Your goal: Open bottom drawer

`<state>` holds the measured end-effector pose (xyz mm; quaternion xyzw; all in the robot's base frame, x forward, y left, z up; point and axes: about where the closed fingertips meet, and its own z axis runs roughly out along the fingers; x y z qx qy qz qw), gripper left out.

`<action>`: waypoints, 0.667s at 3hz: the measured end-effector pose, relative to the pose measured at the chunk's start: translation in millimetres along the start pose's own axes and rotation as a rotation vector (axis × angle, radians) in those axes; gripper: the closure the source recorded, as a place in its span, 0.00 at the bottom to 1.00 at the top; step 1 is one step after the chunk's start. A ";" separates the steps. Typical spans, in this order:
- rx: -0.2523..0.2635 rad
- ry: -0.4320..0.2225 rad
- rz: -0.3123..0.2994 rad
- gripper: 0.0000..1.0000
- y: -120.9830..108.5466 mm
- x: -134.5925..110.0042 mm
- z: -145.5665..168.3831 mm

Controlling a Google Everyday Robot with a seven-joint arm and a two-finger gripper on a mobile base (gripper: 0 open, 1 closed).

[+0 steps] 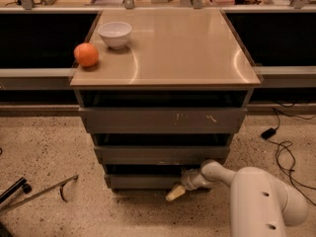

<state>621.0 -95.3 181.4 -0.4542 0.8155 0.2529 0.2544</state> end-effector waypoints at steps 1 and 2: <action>-0.039 -0.004 0.027 0.00 15.4 5.0 -4.7; -0.039 -0.004 0.027 0.00 16.1 2.3 -7.7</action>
Offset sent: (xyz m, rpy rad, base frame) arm -0.1418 0.0255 0.0529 0.2006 0.2791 0.1647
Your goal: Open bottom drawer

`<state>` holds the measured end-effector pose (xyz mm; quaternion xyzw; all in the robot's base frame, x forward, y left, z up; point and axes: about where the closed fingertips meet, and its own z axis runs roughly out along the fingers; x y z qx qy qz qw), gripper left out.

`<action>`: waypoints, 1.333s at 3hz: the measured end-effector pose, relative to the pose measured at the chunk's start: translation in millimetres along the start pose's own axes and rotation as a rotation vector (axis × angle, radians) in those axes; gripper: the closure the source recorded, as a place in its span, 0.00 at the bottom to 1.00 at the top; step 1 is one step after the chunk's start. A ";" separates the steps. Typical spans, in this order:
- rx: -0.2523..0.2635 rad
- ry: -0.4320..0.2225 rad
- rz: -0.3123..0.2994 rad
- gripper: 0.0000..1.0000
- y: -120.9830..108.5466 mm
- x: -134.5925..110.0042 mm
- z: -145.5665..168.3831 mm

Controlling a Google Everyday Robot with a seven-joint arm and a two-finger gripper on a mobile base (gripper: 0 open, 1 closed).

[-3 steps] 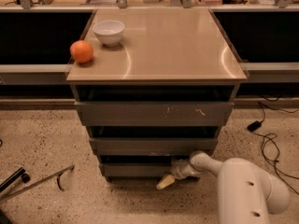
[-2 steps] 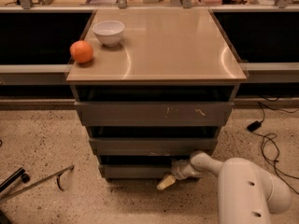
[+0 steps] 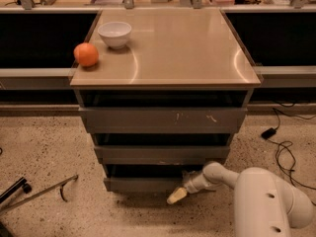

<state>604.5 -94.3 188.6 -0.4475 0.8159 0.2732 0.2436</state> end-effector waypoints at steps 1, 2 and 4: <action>-0.066 -0.011 0.010 0.00 27.2 1.0 -4.6; -0.067 -0.010 0.010 0.00 27.5 1.0 -4.5; -0.096 0.020 0.018 0.00 67.0 1.8 -7.6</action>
Offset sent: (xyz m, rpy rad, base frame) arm -0.0253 0.0084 0.0089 0.0425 0.0411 0.0328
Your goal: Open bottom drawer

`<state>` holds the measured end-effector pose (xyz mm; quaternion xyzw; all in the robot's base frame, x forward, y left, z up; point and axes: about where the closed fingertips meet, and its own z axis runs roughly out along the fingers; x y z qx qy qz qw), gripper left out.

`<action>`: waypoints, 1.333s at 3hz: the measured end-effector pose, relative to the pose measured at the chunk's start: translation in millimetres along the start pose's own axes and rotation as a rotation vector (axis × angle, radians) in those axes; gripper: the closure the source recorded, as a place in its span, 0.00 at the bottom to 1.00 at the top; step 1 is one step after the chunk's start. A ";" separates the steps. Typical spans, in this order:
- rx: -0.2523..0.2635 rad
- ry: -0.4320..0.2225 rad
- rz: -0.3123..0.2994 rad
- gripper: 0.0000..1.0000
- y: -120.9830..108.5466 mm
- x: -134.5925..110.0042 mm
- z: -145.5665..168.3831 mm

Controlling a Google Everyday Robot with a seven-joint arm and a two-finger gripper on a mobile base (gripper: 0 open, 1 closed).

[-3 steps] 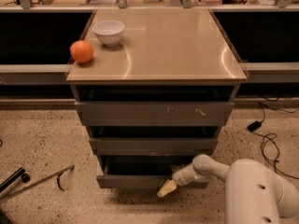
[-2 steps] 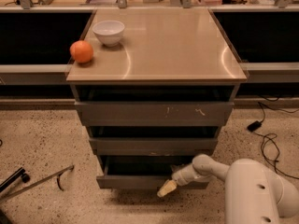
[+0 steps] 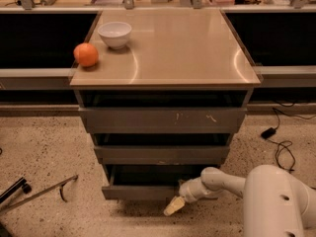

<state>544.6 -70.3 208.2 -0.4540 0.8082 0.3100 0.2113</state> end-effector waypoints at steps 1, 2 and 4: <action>0.026 -0.005 0.035 0.00 38.6 6.7 -10.9; -0.031 0.023 0.042 0.00 76.2 24.5 2.5; -0.005 0.012 0.023 0.00 68.1 17.1 -3.5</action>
Offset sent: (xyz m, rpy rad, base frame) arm -0.0273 0.0020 0.0145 -0.0057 0.0002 -0.0384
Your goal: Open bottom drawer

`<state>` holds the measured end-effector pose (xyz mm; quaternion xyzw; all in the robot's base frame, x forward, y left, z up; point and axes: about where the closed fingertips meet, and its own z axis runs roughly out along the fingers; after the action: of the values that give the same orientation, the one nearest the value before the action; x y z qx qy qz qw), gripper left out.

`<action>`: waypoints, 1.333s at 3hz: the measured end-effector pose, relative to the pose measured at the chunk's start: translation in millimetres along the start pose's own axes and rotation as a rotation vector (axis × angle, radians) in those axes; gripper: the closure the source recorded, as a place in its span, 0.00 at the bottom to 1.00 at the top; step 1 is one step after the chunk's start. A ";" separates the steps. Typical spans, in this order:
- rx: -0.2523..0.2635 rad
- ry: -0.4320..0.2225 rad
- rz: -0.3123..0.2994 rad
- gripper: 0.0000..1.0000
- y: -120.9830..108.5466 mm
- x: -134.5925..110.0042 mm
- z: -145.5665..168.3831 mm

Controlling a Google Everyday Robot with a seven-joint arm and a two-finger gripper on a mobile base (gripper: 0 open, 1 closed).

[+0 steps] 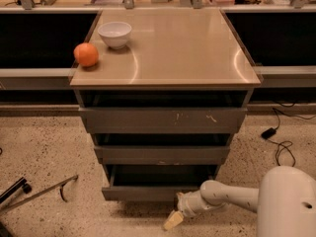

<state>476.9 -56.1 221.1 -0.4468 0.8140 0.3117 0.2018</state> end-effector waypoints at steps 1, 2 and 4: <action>0.038 -0.008 -0.019 0.00 -25.9 -13.2 -9.3; 0.052 -0.008 -0.030 0.00 -57.0 -20.3 -6.7; 0.030 0.013 0.014 0.00 -110.9 -4.8 18.2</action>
Offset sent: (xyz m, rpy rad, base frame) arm 0.1046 -0.0295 -0.0081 -0.0344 -0.0869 -0.0237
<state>575.0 -85.8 174.6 -0.4398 0.8232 0.2977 0.2009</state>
